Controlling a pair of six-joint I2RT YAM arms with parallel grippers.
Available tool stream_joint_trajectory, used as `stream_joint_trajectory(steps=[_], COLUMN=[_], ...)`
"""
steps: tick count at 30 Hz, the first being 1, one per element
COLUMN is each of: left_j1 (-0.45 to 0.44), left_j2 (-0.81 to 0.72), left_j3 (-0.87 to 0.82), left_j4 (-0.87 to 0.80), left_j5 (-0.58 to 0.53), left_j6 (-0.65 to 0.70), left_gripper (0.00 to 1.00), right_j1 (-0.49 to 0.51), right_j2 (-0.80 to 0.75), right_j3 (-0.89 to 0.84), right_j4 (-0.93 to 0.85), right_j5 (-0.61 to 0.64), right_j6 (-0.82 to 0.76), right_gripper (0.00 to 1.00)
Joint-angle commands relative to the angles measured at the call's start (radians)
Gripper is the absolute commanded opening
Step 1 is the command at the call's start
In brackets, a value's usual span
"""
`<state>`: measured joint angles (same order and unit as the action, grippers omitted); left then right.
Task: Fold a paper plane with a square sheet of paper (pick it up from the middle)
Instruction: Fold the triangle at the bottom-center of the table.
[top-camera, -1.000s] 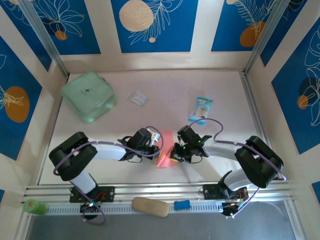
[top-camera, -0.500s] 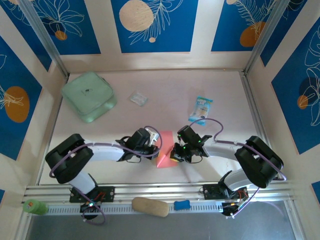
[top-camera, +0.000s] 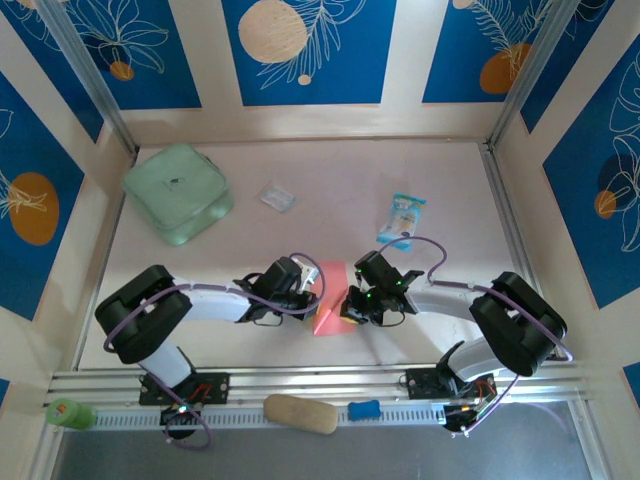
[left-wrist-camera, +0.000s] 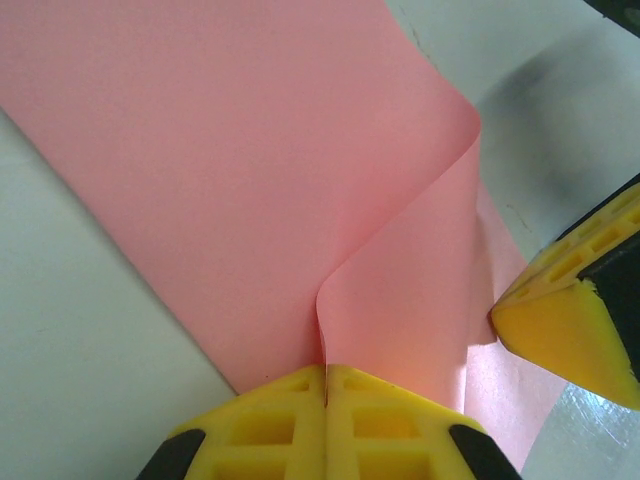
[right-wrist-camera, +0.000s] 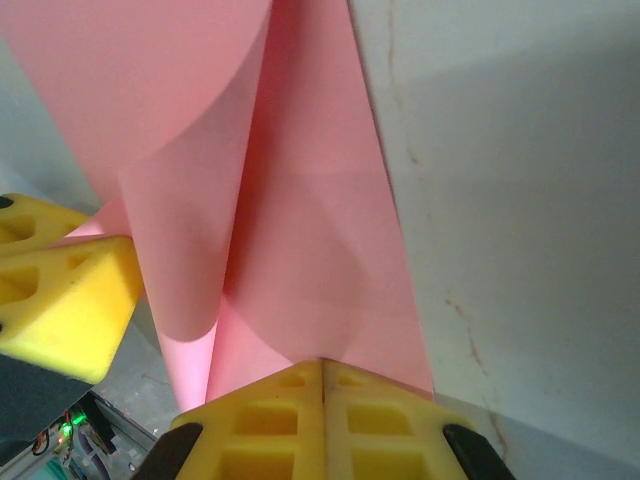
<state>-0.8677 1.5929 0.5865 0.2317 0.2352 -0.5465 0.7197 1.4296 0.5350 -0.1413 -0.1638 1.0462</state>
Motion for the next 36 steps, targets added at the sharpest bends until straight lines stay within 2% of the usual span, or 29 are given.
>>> stream_joint_trajectory(steps=[1, 36], left_j1=[0.005, 0.005], left_j2=[0.007, -0.022], left_j3=[0.025, 0.042], left_j4=[-0.001, -0.034], left_j5=[0.019, 0.019], left_j6=[0.022, 0.046], left_gripper=[0.00, 0.00], right_j1=[-0.005, -0.012], right_j2=[-0.006, -0.017], right_j3=[-0.004, -0.010], right_j4=[-0.075, -0.078], right_j5=[0.015, 0.016], right_j6=[-0.017, -0.015], right_gripper=[0.04, 0.04])
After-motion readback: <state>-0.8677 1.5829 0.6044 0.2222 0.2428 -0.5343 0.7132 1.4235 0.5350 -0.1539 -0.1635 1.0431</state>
